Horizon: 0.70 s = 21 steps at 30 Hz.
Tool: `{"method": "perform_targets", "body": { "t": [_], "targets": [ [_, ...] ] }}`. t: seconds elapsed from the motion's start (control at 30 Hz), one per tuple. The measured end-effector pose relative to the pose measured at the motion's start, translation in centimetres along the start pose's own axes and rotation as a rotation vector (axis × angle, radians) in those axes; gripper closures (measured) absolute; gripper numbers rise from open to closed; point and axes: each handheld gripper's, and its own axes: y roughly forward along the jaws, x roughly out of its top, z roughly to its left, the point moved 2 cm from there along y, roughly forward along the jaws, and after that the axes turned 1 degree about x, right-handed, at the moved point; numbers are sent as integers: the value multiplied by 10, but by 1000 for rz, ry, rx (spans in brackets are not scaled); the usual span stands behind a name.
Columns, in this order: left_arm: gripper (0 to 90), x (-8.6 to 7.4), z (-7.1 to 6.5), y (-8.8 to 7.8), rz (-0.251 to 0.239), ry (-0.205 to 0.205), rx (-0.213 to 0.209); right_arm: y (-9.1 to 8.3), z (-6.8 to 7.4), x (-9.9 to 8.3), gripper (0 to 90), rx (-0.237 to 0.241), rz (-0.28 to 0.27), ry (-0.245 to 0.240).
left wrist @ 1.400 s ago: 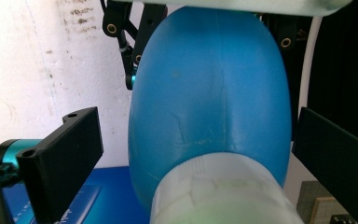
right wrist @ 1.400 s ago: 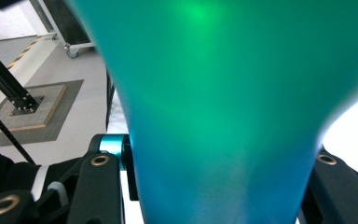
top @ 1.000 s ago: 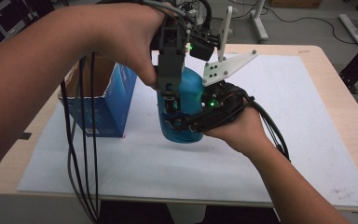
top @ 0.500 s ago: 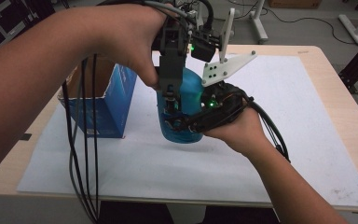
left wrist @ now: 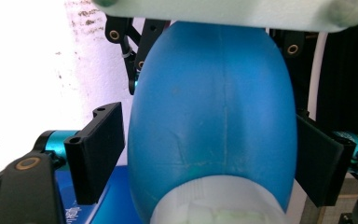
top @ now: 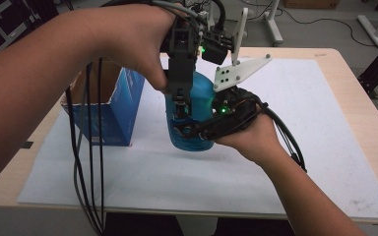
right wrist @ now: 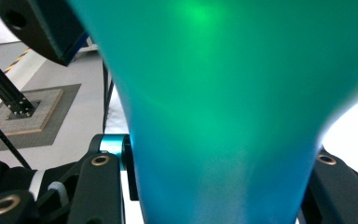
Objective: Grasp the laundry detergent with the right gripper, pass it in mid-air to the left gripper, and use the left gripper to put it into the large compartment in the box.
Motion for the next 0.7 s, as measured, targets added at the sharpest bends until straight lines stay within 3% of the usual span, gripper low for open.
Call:
{"method": "perform_targets", "body": {
  "t": [0.7],
  "targets": [
    [283,2,-1,0,8,6,6,0,1,1,466,0,-8,-3]
  ]
}}
